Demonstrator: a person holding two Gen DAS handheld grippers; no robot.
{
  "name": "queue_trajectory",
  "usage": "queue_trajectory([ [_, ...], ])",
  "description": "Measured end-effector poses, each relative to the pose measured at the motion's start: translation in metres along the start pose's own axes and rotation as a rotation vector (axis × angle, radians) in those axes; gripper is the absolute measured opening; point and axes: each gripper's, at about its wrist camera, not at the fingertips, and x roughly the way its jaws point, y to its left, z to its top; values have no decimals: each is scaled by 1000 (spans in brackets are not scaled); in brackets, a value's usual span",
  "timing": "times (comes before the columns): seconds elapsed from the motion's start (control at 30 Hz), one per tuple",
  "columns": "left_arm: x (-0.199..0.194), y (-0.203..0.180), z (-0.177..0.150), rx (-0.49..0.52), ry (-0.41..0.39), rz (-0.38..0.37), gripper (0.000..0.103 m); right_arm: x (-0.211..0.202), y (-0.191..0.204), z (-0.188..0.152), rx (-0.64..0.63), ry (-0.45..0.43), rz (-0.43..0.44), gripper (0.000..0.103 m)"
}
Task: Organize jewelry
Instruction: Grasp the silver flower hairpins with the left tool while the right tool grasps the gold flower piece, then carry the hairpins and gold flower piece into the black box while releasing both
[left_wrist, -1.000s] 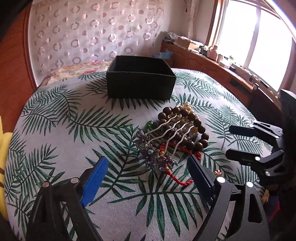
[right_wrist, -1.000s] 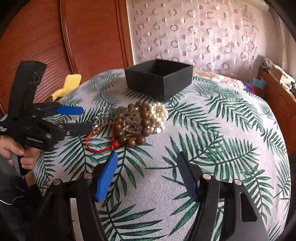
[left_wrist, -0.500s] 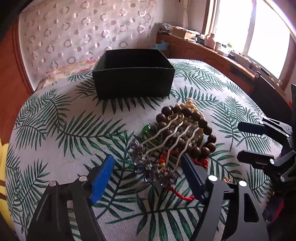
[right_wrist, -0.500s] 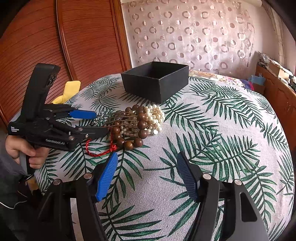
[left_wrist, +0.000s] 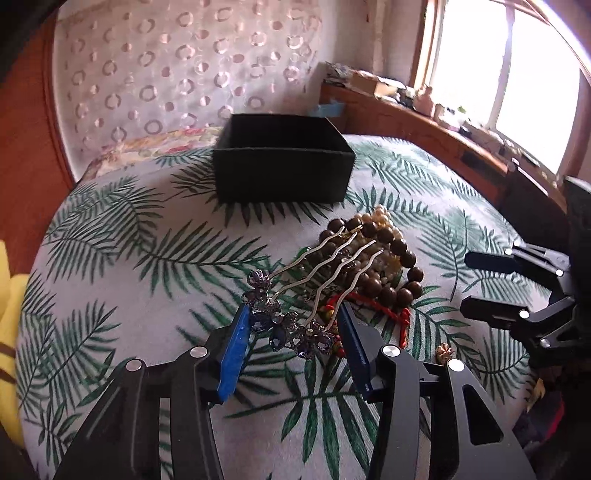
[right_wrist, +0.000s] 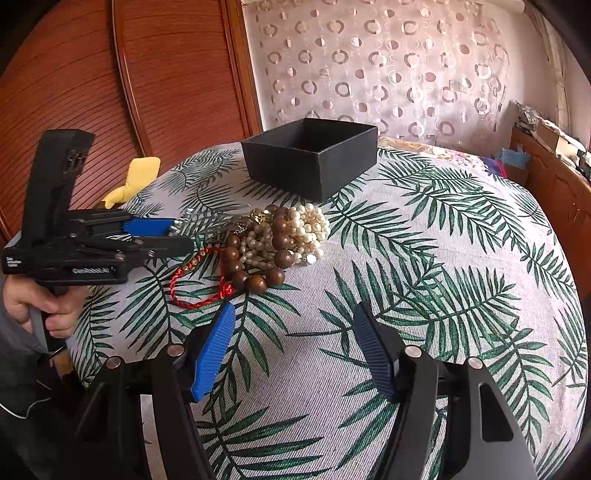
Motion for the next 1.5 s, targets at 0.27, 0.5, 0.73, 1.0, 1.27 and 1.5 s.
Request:
queue_trajectory([
  [0.27, -29, 6, -4, -25, -57, 8, 46, -4, 23, 0, -74, 17, -2, 63],
  [0.5, -49, 10, -12, -44, -106, 8, 46, 3, 57, -2, -152, 72, 37, 48],
  [0.73, -59, 17, -16, -68, -130, 11, 46, 13, 65, -8, -185, 121, 0, 32],
  [1.0, -62, 17, -6, -67, -153, 14, 46, 12, 64, -8, -205, 117, 6, 17],
  [1.27, -54, 15, 20, -35, -172, 27, 46, -3, 43, 32, -194, 27, -25, 17],
  [1.5, -46, 14, 50, -11, -192, 36, 46, -1, 12, 81, -174, -52, -50, 17],
])
